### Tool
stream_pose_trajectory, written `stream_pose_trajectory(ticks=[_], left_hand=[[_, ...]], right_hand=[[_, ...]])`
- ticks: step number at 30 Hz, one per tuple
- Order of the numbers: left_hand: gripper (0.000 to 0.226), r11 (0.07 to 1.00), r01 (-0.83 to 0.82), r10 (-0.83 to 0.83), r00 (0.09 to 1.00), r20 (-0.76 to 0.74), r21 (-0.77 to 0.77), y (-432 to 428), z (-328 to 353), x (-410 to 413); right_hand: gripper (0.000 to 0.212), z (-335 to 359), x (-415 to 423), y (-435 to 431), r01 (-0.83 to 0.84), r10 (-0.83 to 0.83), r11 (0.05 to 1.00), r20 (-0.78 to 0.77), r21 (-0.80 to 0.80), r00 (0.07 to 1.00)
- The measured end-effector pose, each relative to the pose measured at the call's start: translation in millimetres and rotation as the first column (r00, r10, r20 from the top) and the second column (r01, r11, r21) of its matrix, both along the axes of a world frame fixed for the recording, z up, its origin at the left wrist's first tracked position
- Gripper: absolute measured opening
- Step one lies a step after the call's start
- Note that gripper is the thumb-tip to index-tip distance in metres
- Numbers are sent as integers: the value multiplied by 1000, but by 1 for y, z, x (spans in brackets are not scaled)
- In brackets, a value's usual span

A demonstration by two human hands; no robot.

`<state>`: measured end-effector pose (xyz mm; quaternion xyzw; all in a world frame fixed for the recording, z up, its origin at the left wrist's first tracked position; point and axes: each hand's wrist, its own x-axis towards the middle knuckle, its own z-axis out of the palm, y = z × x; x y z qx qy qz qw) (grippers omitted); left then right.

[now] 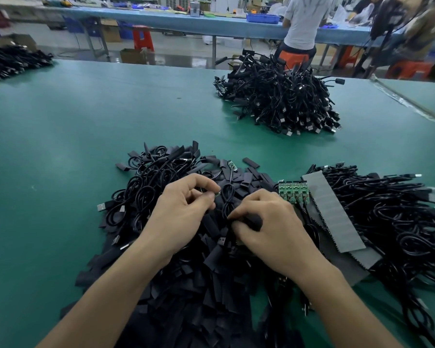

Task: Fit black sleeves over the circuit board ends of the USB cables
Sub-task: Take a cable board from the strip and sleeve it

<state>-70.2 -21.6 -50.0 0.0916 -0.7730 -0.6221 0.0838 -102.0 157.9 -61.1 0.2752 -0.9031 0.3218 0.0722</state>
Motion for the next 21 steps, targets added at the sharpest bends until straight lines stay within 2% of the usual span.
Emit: stream_pose_trajectory(ticks=[3,7,12,18,21], left_hand=[[28,999,31,-31,1000,-2,-29,1,1,1],[15,993,117,-117,993,-16,5,5,4,3],[7,985,131,-127,991,-39,114,6,9,6],[12,993,105,-105,994,-4,50,4,8,5],[17,995,79,-80,997,8,62,4,7,4]], right_hand=[[15,5,-2,1,-23,52,966,105,-259,993],[21,9,0,-1,-83,192,907,232,-413,953],[23,9,-1,0,-31,178,886,279,-463,944],[28,11,0,-1,-12,136,898,252,-440,958],[31,10,0,-1,-9,85,923,182,-384,980]])
